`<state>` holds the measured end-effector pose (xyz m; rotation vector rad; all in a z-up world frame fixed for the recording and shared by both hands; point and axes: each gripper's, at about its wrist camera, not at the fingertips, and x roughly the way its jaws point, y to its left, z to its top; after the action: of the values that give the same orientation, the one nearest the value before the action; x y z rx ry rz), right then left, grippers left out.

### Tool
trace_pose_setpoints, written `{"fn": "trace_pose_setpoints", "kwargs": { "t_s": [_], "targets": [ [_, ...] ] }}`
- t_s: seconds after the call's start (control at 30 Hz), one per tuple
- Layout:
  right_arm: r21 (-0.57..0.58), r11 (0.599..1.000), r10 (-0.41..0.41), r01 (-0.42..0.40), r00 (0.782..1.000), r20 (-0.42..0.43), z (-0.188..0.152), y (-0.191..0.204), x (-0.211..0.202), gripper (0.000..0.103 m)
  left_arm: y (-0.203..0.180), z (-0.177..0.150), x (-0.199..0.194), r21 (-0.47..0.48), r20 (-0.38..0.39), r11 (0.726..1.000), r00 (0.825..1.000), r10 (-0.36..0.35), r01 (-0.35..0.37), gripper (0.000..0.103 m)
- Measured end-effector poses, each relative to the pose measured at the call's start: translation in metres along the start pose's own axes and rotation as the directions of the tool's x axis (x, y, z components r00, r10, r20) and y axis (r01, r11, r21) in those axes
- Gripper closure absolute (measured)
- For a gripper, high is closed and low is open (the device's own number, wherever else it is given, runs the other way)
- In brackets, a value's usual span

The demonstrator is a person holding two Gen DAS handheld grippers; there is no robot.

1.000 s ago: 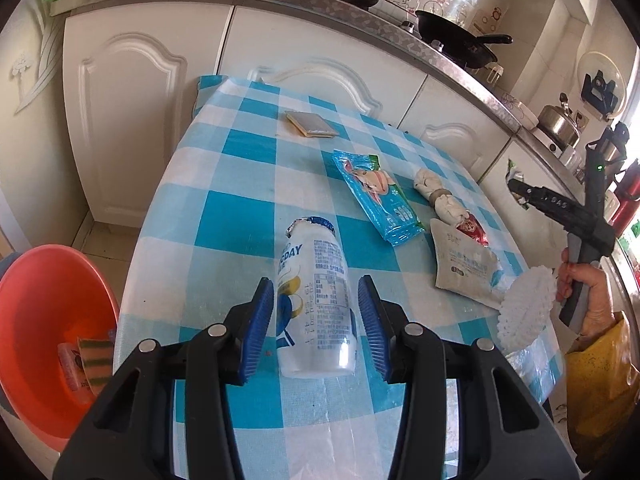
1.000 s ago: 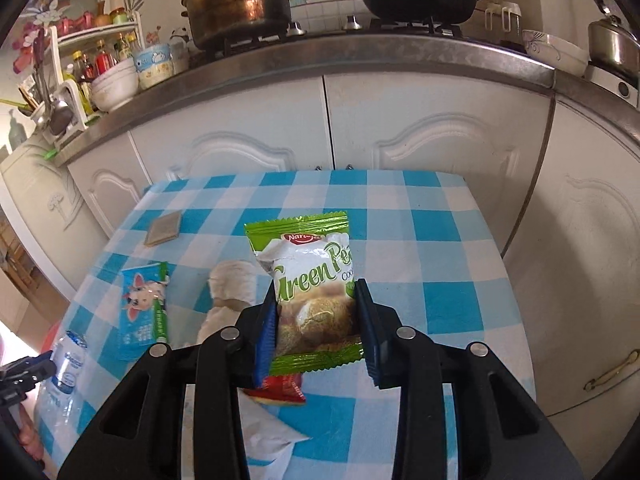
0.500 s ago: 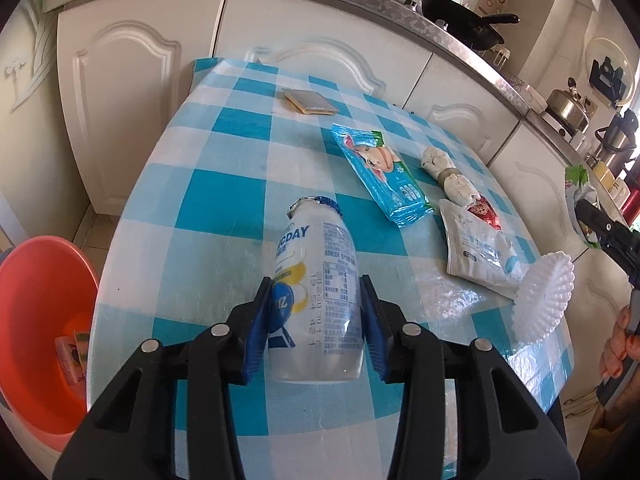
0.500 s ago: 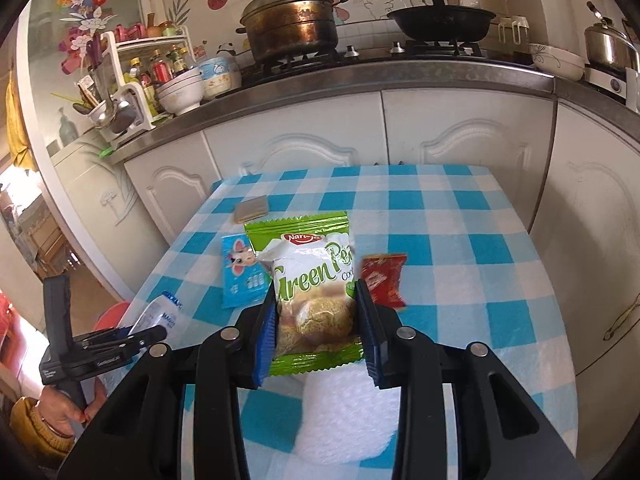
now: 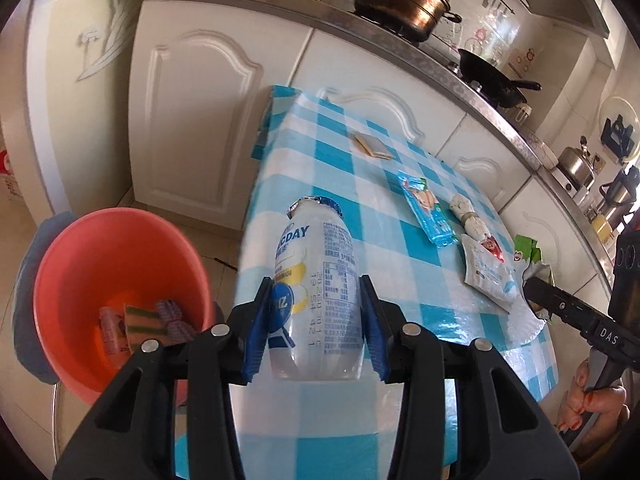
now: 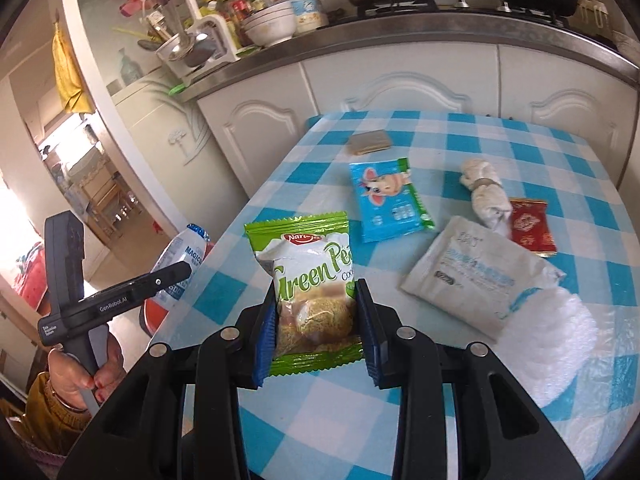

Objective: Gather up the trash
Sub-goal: 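Carry bottle and snack bag to the pink bucket and open both tools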

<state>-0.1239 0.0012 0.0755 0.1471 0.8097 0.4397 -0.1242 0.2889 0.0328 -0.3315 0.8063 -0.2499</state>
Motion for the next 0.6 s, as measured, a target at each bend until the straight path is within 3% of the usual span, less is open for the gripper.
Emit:
{"fn": "trace_pose_setpoints", "kwargs": {
  "t_s": [0.17,0.37,0.6],
  "targets": [
    [-0.063,0.993,0.094,-0.098,0.994,-0.064,0.011,0.050,0.031,0.066,0.051,-0.003,-0.022,-0.082,0.023,0.995,0.998,0.060,-0.058,0.059],
    [-0.095,0.967,0.222,-0.238,0.963,-0.156,0.025,0.109,0.077,0.066,0.105,-0.007,-0.036,-0.195,0.032,0.974,0.992,0.126,-0.117,0.059],
    [-0.103,0.950,0.260,-0.294,0.930,-0.258,0.037,0.161,0.138,0.065,0.143,-0.009,-0.021,-0.280,0.001,0.949,0.988,0.154,-0.147,0.059]
  ]
}}
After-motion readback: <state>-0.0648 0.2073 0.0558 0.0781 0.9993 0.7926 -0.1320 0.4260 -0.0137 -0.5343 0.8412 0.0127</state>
